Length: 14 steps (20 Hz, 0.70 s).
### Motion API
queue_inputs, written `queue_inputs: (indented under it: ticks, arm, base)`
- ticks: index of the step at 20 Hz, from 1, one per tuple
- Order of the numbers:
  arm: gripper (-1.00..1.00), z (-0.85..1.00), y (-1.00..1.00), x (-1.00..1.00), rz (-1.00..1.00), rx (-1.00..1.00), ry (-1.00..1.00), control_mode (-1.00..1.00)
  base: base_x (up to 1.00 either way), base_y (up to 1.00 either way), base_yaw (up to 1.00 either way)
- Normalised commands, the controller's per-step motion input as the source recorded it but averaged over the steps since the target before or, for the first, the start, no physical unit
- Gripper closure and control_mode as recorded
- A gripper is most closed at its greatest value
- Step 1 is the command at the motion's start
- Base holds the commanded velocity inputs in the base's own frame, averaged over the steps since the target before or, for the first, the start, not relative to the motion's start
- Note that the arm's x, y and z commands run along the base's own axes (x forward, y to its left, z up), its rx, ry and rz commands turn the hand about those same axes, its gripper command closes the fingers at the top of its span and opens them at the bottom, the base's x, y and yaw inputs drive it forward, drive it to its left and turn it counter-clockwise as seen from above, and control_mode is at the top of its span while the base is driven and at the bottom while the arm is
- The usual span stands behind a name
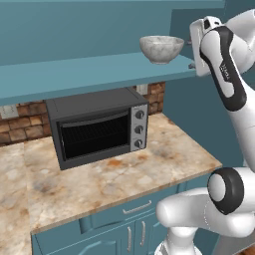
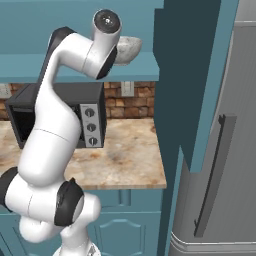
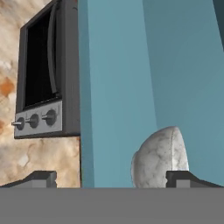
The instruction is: Move the bowls from the cabinet to the plates on the dining table.
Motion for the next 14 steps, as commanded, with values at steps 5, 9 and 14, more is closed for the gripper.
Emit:
queue_inputs:
  ticks: [5,9,14]
  arm:
    - [-1.0,-0.06,0.0,0.32,0.0,0.0,0.0,-1.0]
    - [-1.0,-0.01,-0.06,0.27,0.0,0.0,0.0,-1.0]
    - [-1.0,0.0,-0.08,0.26,0.0,0.0,0.0,-1.0]
  base:
    - [0.0,0.0,0.0]
    - [0.0,0.0,0.0]
    - [0.0,0.0,0.0]
